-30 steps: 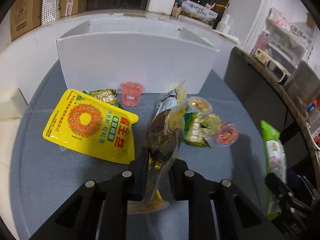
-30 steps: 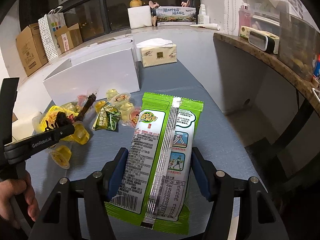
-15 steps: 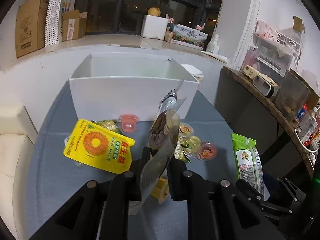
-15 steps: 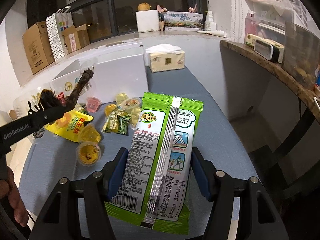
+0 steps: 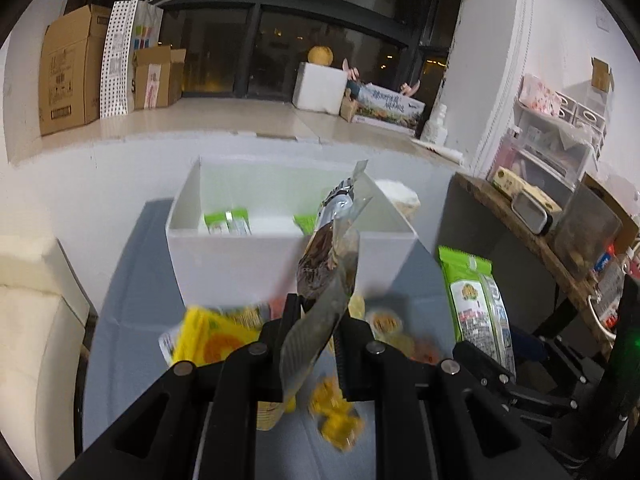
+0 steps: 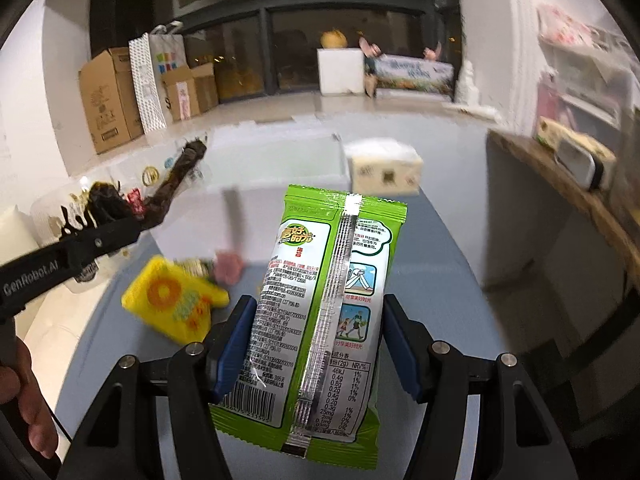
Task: Organize snacks
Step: 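Carry both bags into the white box and open both tools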
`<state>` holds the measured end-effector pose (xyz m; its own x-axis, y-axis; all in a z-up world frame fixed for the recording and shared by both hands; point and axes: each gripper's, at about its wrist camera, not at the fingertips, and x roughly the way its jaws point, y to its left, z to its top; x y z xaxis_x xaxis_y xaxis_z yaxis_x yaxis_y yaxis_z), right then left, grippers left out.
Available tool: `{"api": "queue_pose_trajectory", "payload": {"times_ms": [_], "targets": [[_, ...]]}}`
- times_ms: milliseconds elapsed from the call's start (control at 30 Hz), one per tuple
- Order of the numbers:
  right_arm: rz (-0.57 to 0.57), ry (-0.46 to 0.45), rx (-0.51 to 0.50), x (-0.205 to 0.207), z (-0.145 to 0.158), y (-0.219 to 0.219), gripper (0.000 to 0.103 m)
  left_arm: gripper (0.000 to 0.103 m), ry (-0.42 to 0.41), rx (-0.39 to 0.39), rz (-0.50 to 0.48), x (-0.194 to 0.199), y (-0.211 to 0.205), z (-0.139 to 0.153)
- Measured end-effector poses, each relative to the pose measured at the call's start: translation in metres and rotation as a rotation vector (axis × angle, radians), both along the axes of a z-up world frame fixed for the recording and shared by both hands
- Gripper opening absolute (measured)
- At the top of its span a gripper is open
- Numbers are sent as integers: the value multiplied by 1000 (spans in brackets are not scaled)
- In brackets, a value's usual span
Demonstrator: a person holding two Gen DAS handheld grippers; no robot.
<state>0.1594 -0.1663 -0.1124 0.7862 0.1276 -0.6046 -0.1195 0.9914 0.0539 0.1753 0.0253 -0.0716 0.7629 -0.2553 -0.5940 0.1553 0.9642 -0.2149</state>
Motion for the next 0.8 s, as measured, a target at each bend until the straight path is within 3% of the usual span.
{"api": "queue_pose_trajectory", "payload": {"times_ms": [200,333,567,633,667,700,767,800], "targets": [[58,-27,3,78,30,19,67,17,-7,13,14,61,13,21],[80,-18,0,136,37,33,67,17,1,19,25,103,23,27],[156,1,-44,201,35,58,69,20,28,37,55,166,35,19],[169,23,-46,212,28,62,75,33,55,50,58,181,38,10],[169,32,-43,215,25,62,78,54,59,52,62,182,39,7],[164,42,-51,218,22,62,90,72,58,63,73,185,40,3],[140,47,-75,219,14,60,92,88,32,76,98,183,43,-1],[142,55,-82,219,10,58,93,89,21,79,104,182,44,-3]]}}
